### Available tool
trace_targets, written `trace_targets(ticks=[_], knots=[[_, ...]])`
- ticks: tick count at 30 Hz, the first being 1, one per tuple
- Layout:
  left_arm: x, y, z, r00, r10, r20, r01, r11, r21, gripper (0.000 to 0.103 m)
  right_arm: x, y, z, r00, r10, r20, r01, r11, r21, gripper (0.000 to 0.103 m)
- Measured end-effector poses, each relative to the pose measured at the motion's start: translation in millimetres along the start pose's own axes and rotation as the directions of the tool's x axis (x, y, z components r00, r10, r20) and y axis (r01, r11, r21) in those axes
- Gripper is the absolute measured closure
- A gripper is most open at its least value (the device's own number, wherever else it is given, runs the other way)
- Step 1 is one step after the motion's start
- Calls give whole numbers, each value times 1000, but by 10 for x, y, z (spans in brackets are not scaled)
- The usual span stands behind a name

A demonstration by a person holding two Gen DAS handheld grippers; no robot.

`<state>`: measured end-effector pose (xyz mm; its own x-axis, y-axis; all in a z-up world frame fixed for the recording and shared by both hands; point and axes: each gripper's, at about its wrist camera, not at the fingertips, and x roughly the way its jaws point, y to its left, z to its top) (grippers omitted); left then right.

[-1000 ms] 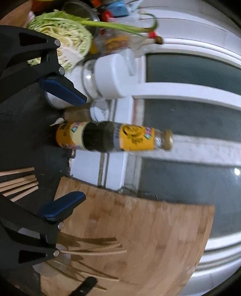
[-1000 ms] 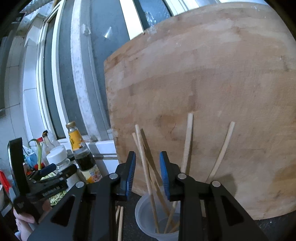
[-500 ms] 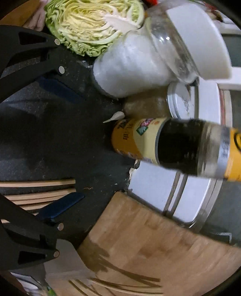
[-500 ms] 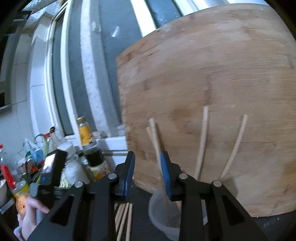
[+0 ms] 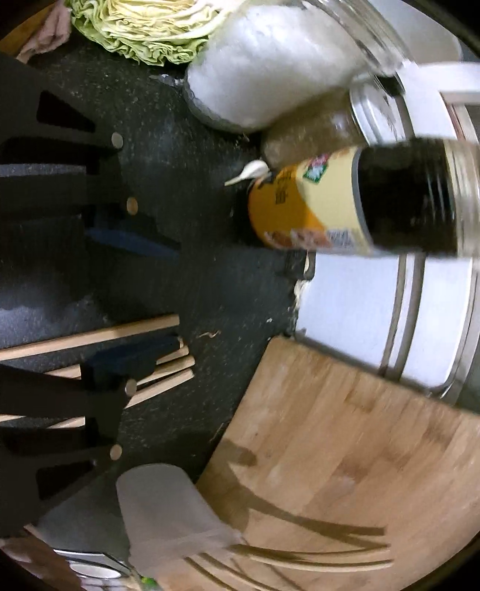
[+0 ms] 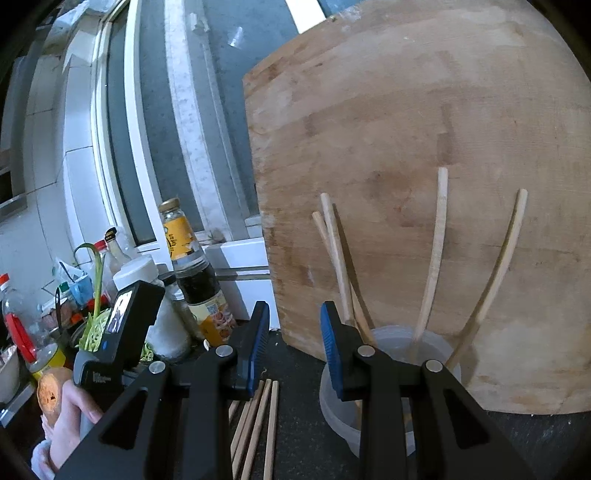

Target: Organize utensils

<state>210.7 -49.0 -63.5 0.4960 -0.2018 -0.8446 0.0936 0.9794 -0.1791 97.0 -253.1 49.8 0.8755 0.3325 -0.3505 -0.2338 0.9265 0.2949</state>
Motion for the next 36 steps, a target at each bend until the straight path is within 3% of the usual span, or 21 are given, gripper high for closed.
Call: trace_targets(ticks=[2,4,7,18,19,24,27,31,33,36], knots=[[72,-68,6,998,-49,-35,50,999,22,78,4,-14,-1,1000,-1,-4,1,1000,6,72],[133,-96,-6,997,-60,-58,61,998,20,79,0,-14,0,1000,-4,-3,4,1000,3,72],[183,-153,-11,998,-17,-55,20,999,45,83,-1,-8,-2,1000,-4,-4,4,1000,-1,72],[222,-393,-87,996,90,-7,-88,985,146,85,2,16,-9,1000,-21,0,21,999,-24,72],[225,-411,-90,995,96,-1,-94,984,150,93,5,16,-9,1000,-21,1,21,999,-24,72],[135,-365,-119,998,70,-8,-68,987,143,97,-3,0,-5,1000,-9,-4,9,1000,-9,72],[10,-333,-123,997,70,34,-74,989,129,97,5,-9,-3,1000,5,-30,-5,1000,15,72],[-336,-218,-64,988,62,140,-74,994,81,97,20,-47,-17,986,130,-104,-116,984,133,72],[-485,-131,-44,979,84,187,-95,994,51,97,25,77,-35,989,101,-110,-95,994,55,72],[-636,14,-14,977,59,207,-59,998,-4,97,140,274,-127,980,98,-172,-106,993,-42,72]])
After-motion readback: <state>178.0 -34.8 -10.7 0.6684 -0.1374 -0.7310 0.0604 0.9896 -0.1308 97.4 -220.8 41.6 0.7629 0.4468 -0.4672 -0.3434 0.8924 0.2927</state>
